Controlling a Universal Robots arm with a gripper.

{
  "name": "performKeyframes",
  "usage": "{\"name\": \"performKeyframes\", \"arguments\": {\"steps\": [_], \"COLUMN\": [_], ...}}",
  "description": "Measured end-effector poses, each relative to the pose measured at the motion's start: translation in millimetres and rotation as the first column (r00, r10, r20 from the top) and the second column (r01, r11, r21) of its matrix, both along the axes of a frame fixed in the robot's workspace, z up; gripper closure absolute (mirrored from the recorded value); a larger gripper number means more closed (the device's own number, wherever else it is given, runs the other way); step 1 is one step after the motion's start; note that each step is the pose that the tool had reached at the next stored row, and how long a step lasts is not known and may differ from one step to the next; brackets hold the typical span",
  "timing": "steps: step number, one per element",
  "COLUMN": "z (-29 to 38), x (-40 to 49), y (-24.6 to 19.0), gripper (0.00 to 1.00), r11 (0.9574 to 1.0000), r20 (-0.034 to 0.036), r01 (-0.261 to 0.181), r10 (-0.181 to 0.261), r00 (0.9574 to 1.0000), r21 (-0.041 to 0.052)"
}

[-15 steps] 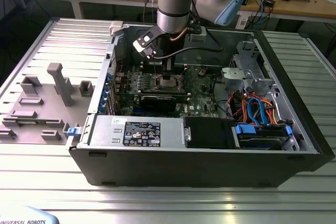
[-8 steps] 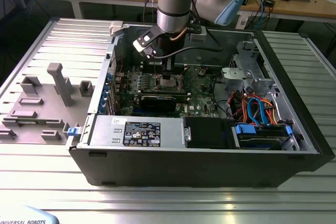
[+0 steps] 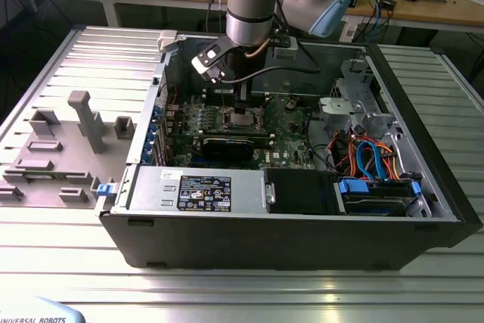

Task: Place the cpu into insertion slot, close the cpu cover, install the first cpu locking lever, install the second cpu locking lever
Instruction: 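Close the cpu cover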

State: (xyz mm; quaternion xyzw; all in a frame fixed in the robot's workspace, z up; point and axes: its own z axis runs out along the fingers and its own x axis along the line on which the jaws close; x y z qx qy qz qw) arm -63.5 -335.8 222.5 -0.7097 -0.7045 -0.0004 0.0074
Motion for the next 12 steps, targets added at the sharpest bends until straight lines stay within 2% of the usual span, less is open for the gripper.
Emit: {"name": "performKeyframes", "arguments": {"steps": [3, 11, 12], "z": [4.1, 4.2, 4.2], "x": [0.0, 0.0, 0.0], "y": [0.0, 0.0, 0.0], "gripper": [0.89, 0.89, 0.89], "r11": [1.0000, 1.0000, 1.0000], "r20": [0.0002, 0.0024, 0.0055], "r01": [0.000, 0.000, 0.000], "r10": [0.000, 0.000, 0.000], "r00": [1.0000, 1.0000, 1.0000], "r21": [0.0002, 0.0001, 0.0001]}}
